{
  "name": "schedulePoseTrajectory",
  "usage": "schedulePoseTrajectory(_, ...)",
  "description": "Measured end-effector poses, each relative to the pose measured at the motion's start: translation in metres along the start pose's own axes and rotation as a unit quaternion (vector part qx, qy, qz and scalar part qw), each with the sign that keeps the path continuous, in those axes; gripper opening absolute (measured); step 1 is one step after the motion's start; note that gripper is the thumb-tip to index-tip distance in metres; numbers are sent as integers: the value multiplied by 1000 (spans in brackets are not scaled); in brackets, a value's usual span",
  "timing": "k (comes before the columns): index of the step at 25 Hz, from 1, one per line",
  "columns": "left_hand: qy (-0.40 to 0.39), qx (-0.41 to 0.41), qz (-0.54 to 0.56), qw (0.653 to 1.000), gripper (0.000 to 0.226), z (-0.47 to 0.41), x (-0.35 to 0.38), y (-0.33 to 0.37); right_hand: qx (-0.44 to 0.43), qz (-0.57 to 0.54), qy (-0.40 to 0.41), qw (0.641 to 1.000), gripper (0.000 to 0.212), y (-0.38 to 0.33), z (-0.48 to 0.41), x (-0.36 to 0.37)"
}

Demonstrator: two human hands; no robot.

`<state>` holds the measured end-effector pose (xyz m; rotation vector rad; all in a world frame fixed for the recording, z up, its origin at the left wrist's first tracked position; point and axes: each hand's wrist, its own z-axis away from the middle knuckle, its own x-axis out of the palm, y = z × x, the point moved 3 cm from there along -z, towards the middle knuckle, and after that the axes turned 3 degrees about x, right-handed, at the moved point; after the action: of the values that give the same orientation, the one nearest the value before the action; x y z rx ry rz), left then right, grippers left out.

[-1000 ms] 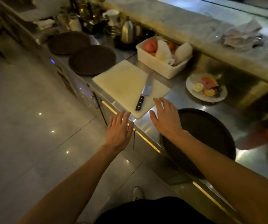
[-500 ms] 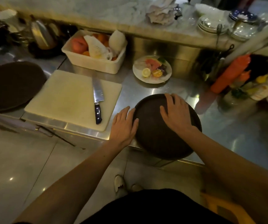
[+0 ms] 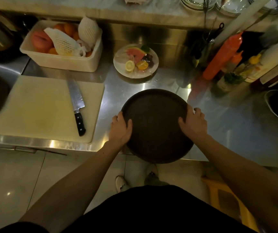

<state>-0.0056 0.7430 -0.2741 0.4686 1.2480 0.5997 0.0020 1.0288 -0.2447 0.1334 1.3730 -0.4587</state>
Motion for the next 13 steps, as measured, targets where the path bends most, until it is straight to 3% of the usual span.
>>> schedulePoseTrajectory(5,-17,-103,68,992,56,-4,24,10,99,-85,-87,988,58,44,-16,24)
schedulePoseTrajectory(7,-21,-122,47,991,53,-3,32,15,106,-108,-98,984,54,54,-22,31)
schedulePoseTrajectory(11,65,-130,-85,986,47,4,34,10,104,-137,-111,979,45,70,-33,39)
schedulePoseTrajectory(13,84,-162,-85,980,48,8,33,4,90,-146,-123,978,39,74,-37,44)
